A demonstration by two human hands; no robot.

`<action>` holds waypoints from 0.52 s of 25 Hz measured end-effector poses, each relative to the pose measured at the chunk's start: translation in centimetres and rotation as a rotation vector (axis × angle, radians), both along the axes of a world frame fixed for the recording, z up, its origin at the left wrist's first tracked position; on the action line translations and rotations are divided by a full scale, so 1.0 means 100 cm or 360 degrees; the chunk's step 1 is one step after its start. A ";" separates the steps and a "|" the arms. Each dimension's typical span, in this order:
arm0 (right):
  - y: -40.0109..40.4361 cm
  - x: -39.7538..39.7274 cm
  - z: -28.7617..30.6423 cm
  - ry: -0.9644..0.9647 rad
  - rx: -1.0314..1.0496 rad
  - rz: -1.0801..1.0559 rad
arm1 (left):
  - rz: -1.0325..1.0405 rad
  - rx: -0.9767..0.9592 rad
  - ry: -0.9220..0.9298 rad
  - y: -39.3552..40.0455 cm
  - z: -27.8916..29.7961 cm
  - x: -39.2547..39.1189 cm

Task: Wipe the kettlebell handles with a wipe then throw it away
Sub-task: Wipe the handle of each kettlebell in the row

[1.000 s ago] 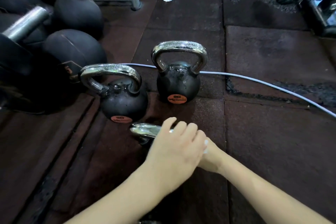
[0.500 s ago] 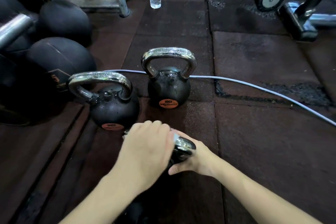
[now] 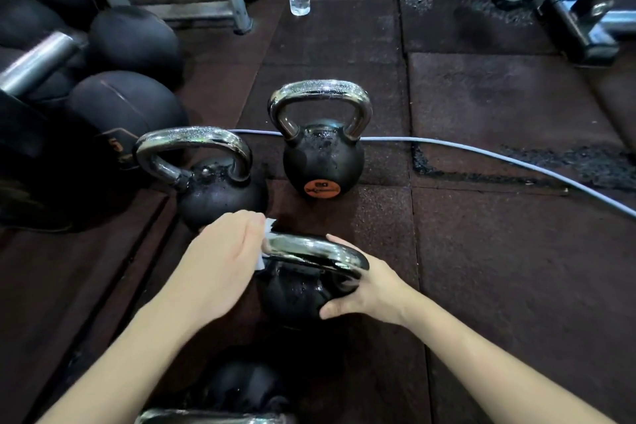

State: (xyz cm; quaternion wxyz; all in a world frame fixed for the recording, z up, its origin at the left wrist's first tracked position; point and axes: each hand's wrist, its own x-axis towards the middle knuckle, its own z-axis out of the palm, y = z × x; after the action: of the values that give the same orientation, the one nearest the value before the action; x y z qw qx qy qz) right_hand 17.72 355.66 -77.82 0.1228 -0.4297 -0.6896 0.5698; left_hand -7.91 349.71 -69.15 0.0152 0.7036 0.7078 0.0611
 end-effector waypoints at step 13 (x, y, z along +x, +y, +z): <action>0.000 0.001 0.005 0.0100 -0.0107 -0.0040 | -0.0397 0.0256 0.0106 -0.008 0.048 0.062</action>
State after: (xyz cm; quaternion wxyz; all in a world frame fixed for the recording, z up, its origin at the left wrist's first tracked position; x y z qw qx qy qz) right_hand 17.78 355.68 -77.36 0.1372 -0.4241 -0.6604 0.6043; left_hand -1.68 348.90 -64.38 -0.0572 0.7867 0.6078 0.0919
